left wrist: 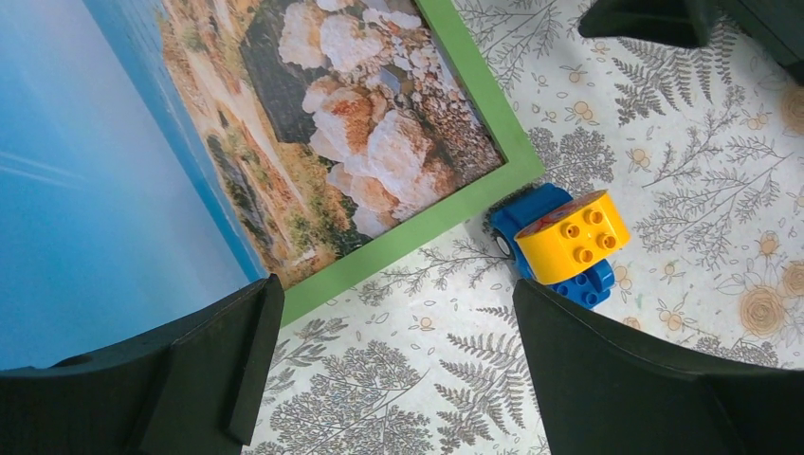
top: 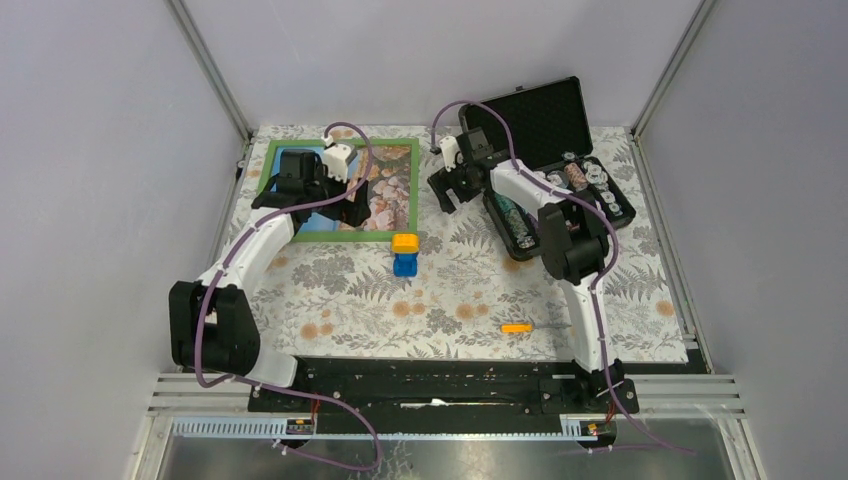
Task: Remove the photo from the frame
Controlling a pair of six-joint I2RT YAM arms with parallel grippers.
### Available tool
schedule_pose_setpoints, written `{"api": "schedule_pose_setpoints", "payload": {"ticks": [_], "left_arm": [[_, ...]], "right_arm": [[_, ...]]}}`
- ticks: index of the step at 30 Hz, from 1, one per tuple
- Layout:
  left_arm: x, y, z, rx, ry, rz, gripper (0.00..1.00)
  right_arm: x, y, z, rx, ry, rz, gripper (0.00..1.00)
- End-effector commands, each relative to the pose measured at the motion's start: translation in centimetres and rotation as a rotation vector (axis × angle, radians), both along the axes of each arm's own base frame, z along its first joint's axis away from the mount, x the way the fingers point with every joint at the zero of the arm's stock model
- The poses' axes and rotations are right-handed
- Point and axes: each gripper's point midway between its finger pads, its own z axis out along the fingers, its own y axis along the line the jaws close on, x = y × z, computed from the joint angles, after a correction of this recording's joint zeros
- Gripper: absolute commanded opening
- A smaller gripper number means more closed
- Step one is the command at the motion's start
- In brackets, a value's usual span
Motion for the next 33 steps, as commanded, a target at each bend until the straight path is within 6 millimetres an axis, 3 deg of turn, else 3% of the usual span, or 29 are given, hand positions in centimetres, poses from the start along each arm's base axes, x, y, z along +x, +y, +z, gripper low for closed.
{"api": "schedule_pose_setpoints", "payload": {"ticks": [1, 8, 18, 30, 33], "left_arm": [[0.3, -0.9, 2.7, -0.064, -0.095, -0.028, 0.99], [0.5, -0.9, 2.3, -0.069, -0.091, -0.025, 0.99], [0.4, -1.3, 0.8, -0.069, -0.058, -0.064, 0.99], [-4.3, -1.3, -5.4, 0.056, 0.094, -0.344, 0.99], [-5.9, -1.4, -6.2, 0.068, 0.096, -0.418, 0.99]], "right_arm": [[4.1, -1.5, 0.4, -0.083, -0.126, -0.106, 1.0], [6.5, -5.5, -2.3, -0.192, -0.14, -0.189, 1.0], [8.2, -13.6, -4.3, -0.262, -0.107, -0.304, 1.0], [5.9, -19.6, -4.7, -0.317, -0.064, -0.283, 1.0], [5.4, -19.9, -3.8, -0.297, -0.069, -0.265, 1.0]]}}
